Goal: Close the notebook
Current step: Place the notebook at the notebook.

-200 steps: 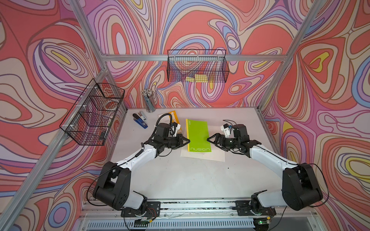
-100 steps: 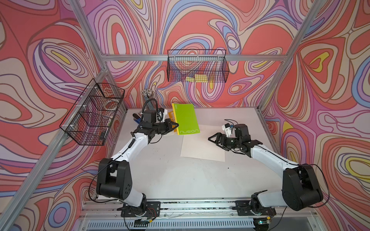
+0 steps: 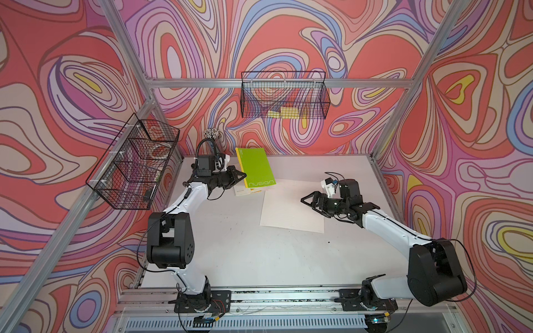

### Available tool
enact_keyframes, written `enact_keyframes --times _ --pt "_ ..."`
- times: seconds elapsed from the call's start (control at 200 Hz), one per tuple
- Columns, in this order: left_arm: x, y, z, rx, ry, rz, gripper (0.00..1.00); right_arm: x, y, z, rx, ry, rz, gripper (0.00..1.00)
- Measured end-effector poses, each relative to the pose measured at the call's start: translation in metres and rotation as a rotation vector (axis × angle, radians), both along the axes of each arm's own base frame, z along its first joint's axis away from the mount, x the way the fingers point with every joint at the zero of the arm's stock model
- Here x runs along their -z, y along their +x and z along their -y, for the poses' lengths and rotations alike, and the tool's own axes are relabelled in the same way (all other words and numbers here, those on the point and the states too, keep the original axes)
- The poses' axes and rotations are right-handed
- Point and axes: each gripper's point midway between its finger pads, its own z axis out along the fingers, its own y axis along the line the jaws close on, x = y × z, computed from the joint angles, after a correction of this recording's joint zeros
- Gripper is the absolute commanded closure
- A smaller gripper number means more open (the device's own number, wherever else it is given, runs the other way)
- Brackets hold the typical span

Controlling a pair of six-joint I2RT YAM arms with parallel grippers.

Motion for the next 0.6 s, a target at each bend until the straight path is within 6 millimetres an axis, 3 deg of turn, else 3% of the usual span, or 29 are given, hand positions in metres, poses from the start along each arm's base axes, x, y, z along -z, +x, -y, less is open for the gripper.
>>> enact_keyframes --times 0.245,0.601 --pt "0.014 0.022 -0.014 -0.021 -0.011 -0.026 1.00 -0.002 -0.002 0.003 0.006 -0.001 0.005 0.02" --pt "0.044 0.036 -0.030 -0.041 -0.028 -0.081 1.00 -0.002 -0.004 0.006 0.011 -0.003 -0.002 0.02"
